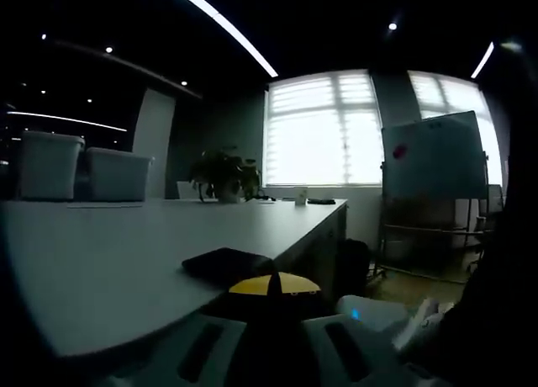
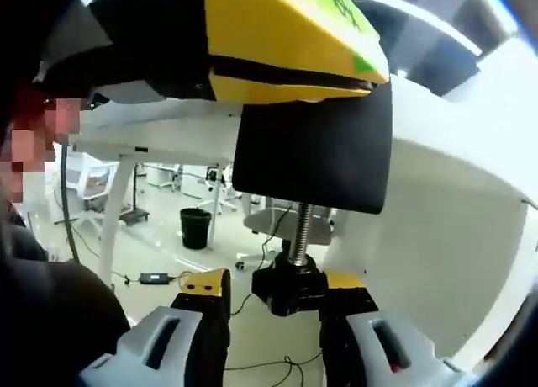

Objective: Clamp the fixed fixture on the desktop, loosen the retaining clip, secure it to the edge of the desk, and tighten the retaining clip.

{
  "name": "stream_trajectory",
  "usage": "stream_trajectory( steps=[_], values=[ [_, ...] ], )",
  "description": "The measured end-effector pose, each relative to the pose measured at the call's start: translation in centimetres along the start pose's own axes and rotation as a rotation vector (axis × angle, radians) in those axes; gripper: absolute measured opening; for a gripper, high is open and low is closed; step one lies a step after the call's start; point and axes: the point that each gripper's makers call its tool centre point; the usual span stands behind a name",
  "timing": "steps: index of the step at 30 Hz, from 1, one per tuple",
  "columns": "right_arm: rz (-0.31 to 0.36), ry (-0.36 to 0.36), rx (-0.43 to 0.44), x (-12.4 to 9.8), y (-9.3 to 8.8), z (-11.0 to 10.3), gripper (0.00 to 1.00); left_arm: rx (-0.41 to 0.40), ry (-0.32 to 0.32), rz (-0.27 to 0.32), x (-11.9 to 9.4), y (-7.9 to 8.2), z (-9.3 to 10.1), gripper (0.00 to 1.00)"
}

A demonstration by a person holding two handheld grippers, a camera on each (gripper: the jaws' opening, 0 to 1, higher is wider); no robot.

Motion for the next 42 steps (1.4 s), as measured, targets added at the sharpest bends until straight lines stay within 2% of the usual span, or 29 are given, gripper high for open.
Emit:
stream_trajectory(
  steps=[2,5,10,13,15,17,20,22,28,29,32,35,38,40,42],
  values=[
    [-0.034,-0.022,0.0,0.1,-0.6,0.5,0.33,0.001,-0.002,0.001,0.0,0.0,0.0,0.01],
    [-0.026,-0.049,-0.009,-0.2,-0.4,1.3,0.23,0.004,-0.003,0.002,0.0,0.0,0.0,0.01],
    [-0.024,-0.019,-0.014,-0.3,-0.5,1.0,0.21,0.002,-0.004,0.003,0.0,0.0,0.0,0.01],
    [-0.032,0.015,-0.05,-0.3,-0.6,1.0,0.22,-0.001,-0.004,0.003,-0.1,0.1,0.0,0.01],
    [-0.023,0.028,-0.044,-0.3,-0.3,0.9,0.31,-0.003,-0.002,0.002,-0.1,0.0,0.1,0.01],
    [-0.013,0.051,-0.045,-0.3,-0.1,0.4,0.34,0.0,0.002,0.0,-0.1,0.0,0.1,0.01],
    [-0.007,0.06,-0.041,-0.4,-0.1,-0.2,0.33,0.004,0.01,-0.008,-0.1,-0.1,0.2,0.01],
    [0.002,0.033,-0.022,-0.6,0.1,0.5,0.26,0.003,0.012,-0.015,-0.2,-0.3,0.1,0.01],
    [-0.002,0.074,-0.01,-0.6,0.1,0.6,0.26,0.01,0.02,-0.02,-0.3,-0.3,0.1,0.01],
    [-0.002,0.097,-0.001,-0.6,0.1,0.4,0.26,0.005,0.016,-0.019,-0.3,-0.4,0.1,0.01],
    [0.008,0.265,0.033,-0.7,0.3,-1.0,0.26,0.006,0.017,-0.022,-0.2,-0.4,0.2,0.01],
    [0.007,0.424,-0.047,-0.8,0.3,-1.3,0.25,0.009,0.021,-0.024,-0.2,-0.4,0.3,0.01],
    [0.02,0.595,-0.069,-1.3,0.3,-1.9,0.26,0.012,0.021,-0.028,-0.1,-0.4,0.2,0.01],
    [0.012,0.687,-0.076,-1.7,0.2,-2.1,0.26,0.015,0.023,-0.031,-0.1,-0.4,0.2,0.01],
    [-0.005,0.746,-0.072,-1.9,0.1,-2.3,0.26,0.016,0.023,-0.033,-0.1,-0.4,0.0,0.01]
  ],
)
Point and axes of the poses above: the point that each gripper's makers call its tool centre point, and the gripper's own axes: x roughly forward along the fingers, z roughly to its right, y roughly out of its top, and after that the axes turned 4 degrees about -y, right-handed
